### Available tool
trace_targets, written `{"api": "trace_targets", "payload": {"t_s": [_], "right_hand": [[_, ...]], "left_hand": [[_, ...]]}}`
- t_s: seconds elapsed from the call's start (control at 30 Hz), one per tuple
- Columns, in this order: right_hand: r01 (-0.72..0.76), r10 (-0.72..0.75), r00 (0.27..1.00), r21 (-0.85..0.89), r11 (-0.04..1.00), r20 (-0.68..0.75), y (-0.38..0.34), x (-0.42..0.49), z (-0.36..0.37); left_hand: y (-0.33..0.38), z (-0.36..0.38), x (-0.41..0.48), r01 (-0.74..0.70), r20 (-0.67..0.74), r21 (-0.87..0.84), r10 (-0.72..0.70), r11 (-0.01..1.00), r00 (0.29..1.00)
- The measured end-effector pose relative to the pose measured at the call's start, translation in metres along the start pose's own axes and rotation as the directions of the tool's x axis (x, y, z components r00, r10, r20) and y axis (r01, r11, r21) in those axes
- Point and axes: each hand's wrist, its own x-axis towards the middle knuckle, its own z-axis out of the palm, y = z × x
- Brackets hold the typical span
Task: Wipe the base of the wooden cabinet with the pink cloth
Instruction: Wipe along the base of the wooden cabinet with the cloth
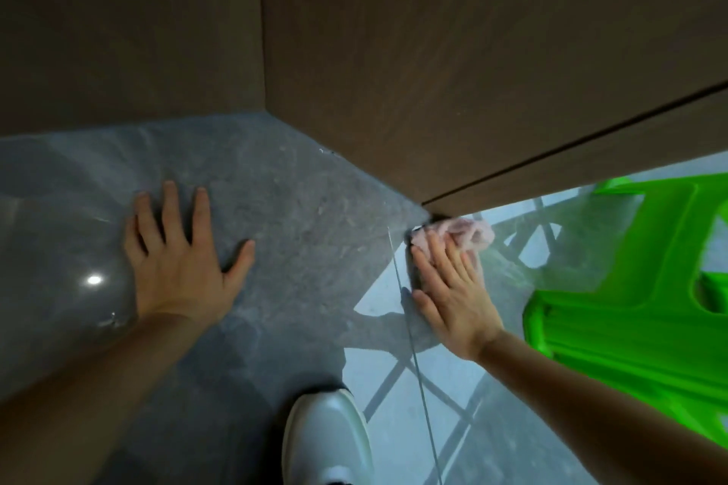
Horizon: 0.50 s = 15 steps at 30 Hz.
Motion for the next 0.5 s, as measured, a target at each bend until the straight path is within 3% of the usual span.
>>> {"api": "trace_targets", "payload": {"t_s": [0.13,0.33,0.43,0.5], "right_hand": [[0.322,-0.322,0.947,-0.043,0.946,-0.010,-0.044,0.053,-0.020],[0.486,-0.488,0.864,-0.043,0.873,-0.123,-0.137,0.201,-0.070],[0.552,-0.553,0.817,-0.055,0.832,-0.166,-0.168,0.228,-0.081],[0.548,-0.536,0.823,0.012,0.837,-0.186,-0.166,0.227,-0.081]], "left_hand": [[-0.001,-0.003,0.002,0.013,0.039,-0.005,-0.012,1.000,0.999],[0.002,-0.015,0.002,0.000,0.086,-0.021,0.002,1.000,0.996],[0.003,-0.024,0.001,0.014,0.142,-0.073,-0.004,0.997,0.990],[-0.004,-0.031,0.005,-0.006,0.160,-0.132,0.027,0.991,0.987]]}}
